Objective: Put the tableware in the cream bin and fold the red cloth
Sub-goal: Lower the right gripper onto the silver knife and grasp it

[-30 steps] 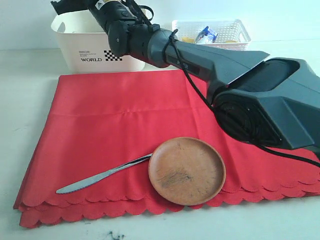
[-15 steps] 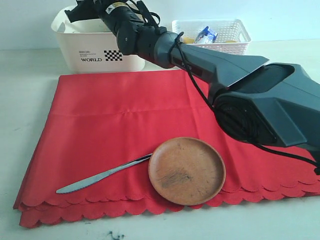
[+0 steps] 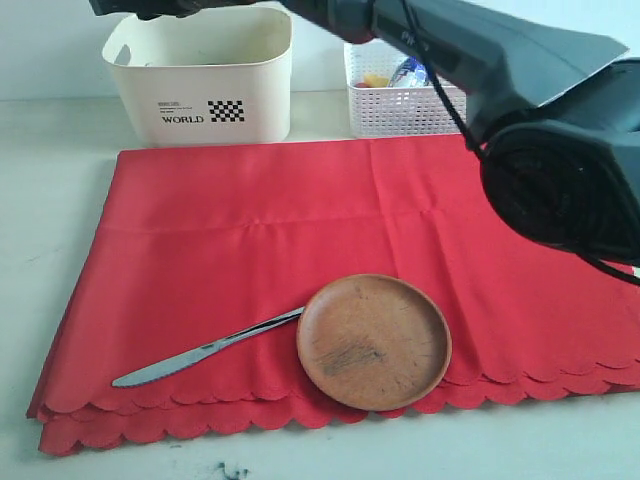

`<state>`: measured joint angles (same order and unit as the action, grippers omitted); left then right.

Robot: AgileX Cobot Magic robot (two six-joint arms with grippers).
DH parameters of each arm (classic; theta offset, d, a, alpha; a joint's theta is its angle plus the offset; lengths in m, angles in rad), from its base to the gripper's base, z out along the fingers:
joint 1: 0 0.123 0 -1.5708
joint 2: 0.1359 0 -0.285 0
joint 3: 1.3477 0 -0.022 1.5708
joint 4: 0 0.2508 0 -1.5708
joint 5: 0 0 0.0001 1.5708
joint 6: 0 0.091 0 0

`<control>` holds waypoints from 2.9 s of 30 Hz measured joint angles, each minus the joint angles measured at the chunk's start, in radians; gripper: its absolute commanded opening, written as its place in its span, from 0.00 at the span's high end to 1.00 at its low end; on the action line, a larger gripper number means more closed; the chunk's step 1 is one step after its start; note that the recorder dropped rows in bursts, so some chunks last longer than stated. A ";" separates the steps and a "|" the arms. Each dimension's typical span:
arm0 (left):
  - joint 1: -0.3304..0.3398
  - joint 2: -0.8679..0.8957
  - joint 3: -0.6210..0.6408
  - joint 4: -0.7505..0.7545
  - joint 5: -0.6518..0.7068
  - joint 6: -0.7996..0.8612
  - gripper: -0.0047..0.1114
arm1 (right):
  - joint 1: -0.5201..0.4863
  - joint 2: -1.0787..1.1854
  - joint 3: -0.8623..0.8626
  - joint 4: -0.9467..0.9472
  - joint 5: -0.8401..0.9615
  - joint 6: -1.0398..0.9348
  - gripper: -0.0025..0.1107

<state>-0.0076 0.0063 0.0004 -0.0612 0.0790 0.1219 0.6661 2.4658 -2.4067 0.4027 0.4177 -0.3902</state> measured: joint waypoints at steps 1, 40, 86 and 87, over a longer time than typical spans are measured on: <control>0.000 0.000 0.000 0.000 0.000 0.000 0.92 | 0.000 -0.016 0.000 -0.005 0.049 -0.007 0.82; 0.000 0.000 0.000 0.000 0.000 0.000 0.92 | 0.000 -0.506 0.707 0.017 0.566 -0.227 0.98; 0.000 0.000 0.000 0.000 0.000 0.000 0.92 | 0.157 -0.300 1.006 -0.039 0.314 -0.654 0.67; 0.000 0.000 0.000 0.000 0.000 0.000 0.92 | 0.157 -0.300 1.006 -0.039 0.314 -0.664 0.68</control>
<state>-0.0076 0.0063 0.0004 -0.0612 0.0790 0.1219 0.8228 2.1654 -1.4006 0.3636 0.7318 -1.0537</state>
